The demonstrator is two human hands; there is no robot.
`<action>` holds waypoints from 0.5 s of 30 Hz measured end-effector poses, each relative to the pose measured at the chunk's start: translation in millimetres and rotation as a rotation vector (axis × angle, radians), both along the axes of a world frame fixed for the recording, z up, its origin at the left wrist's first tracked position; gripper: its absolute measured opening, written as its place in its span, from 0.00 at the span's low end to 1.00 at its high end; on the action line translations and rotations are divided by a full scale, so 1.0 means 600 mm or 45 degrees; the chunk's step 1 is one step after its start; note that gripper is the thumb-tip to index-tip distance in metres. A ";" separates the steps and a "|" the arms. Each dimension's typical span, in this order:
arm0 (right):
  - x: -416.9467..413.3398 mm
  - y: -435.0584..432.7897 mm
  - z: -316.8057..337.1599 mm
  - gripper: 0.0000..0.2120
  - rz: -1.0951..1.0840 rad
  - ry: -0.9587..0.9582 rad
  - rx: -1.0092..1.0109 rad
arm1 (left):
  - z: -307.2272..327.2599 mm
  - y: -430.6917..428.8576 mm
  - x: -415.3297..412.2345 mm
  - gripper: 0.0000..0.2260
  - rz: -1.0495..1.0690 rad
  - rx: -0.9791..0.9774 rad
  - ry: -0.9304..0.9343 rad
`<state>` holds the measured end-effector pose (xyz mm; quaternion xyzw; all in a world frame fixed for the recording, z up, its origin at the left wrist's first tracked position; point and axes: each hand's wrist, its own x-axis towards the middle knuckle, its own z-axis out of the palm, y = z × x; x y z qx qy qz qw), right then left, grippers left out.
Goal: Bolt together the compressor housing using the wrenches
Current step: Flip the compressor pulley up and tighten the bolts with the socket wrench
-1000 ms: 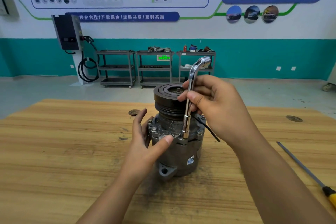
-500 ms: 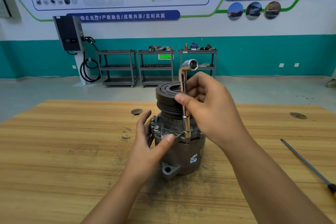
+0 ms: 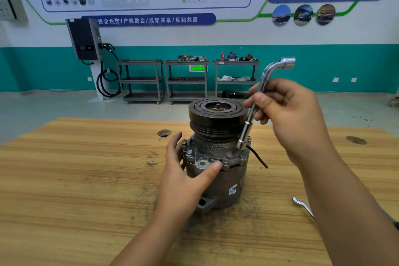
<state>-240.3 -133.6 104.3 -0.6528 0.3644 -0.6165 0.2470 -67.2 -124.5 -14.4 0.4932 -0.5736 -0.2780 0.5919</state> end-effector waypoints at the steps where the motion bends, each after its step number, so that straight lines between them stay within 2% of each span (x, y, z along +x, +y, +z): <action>1: -0.006 -0.004 -0.002 0.12 -0.019 0.030 0.016 | -0.001 -0.001 0.001 0.43 -0.001 -0.002 0.002; 6: -0.017 -0.011 -0.009 0.12 -0.016 0.076 0.085 | -0.002 0.001 0.000 0.39 0.011 -0.012 -0.025; 15: -0.014 -0.013 -0.012 0.11 0.029 0.092 0.106 | -0.006 0.003 -0.003 0.40 0.026 -0.048 -0.051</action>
